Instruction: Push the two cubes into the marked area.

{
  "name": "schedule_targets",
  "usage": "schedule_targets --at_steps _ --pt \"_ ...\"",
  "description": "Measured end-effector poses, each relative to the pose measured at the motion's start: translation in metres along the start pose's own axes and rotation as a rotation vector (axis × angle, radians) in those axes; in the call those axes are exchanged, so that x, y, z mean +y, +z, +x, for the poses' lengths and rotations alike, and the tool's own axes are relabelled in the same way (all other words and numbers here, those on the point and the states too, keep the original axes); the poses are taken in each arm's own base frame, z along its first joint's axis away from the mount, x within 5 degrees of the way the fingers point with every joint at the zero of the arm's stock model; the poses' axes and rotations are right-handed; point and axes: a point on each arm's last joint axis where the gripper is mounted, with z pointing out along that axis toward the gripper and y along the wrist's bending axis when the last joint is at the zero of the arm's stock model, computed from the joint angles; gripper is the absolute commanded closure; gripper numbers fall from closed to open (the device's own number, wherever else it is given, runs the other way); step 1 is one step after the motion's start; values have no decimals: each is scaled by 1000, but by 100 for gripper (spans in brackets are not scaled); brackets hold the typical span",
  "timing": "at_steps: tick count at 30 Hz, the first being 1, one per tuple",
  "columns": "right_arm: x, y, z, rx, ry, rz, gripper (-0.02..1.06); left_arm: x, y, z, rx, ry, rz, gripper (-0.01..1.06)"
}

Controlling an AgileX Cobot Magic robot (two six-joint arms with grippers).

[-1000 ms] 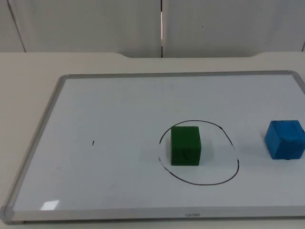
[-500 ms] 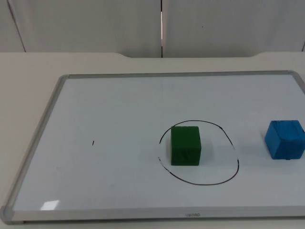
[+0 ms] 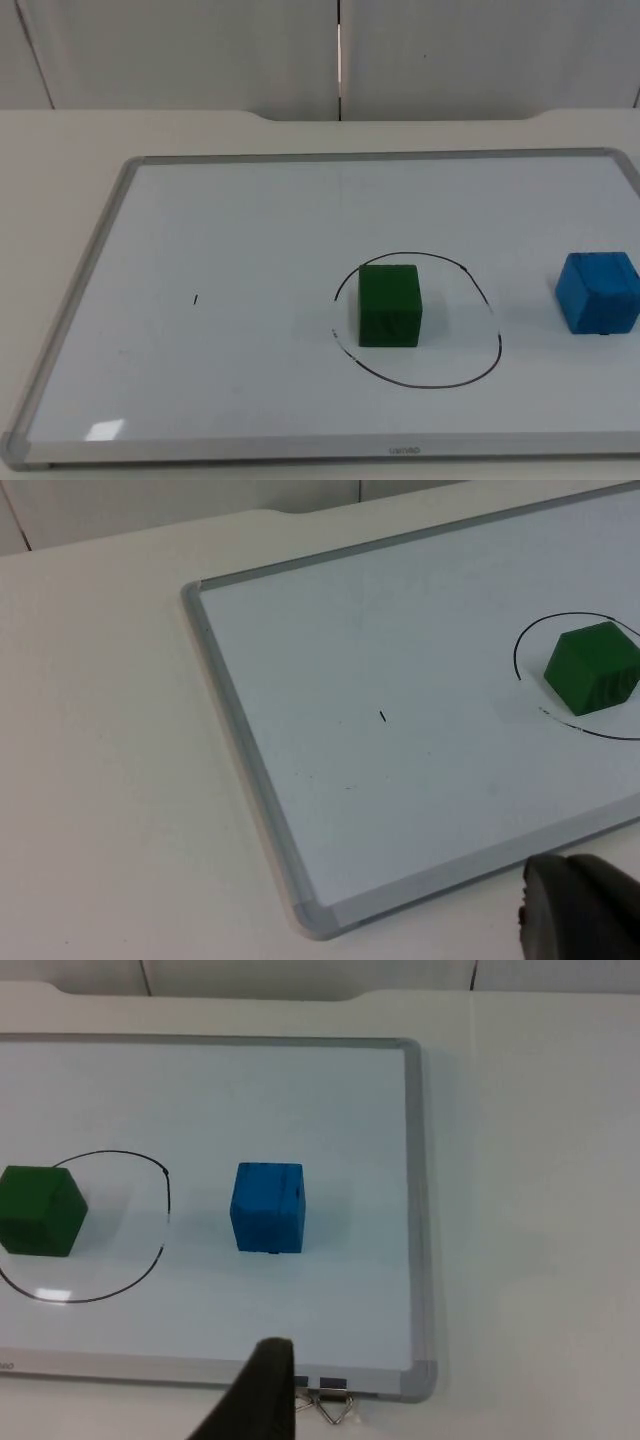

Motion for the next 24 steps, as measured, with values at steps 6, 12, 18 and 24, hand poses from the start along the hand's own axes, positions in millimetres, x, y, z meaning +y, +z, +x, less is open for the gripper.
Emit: schedule_targets --at_steps 6,12,18,24 --pt "1 0 0 0 6 -11 -1 0 0 0 0 0 0 105" --pt "1 -9 -15 -33 7 -14 0 0 0 0 0 0 0 105" --pt "2 3 -58 45 6 -13 0 0 0 0 0 0 0 105" --pt "2 32 -96 141 4 -12 0 0 0 0 0 0 0 105"
